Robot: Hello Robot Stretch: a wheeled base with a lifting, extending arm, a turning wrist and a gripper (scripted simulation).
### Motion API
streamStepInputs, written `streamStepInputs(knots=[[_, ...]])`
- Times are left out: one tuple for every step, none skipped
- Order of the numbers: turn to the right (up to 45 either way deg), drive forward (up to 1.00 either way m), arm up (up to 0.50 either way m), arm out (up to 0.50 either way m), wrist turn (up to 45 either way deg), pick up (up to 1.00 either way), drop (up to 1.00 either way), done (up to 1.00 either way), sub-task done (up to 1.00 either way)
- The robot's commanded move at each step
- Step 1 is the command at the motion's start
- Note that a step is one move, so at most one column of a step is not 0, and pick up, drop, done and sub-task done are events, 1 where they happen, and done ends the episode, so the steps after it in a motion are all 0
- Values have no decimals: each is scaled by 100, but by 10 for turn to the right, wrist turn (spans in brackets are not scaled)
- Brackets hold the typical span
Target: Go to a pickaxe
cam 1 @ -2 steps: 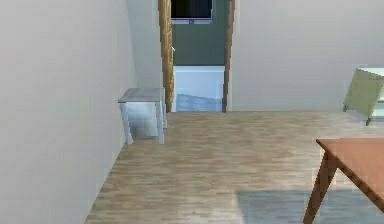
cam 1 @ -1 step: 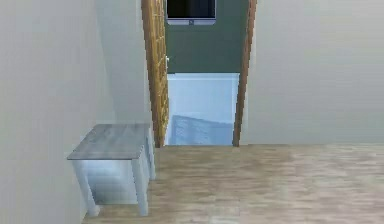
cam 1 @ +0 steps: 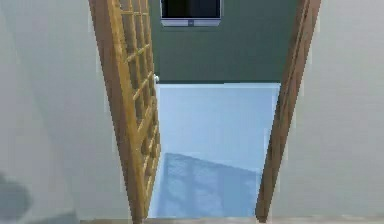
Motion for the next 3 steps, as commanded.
streamStepInputs(knots=[[0,100,0,0,0,0,0,0,0],[0,100,0,0,0,0,0,0,0],[-60,0,0,0,0,0,0,0,0]])
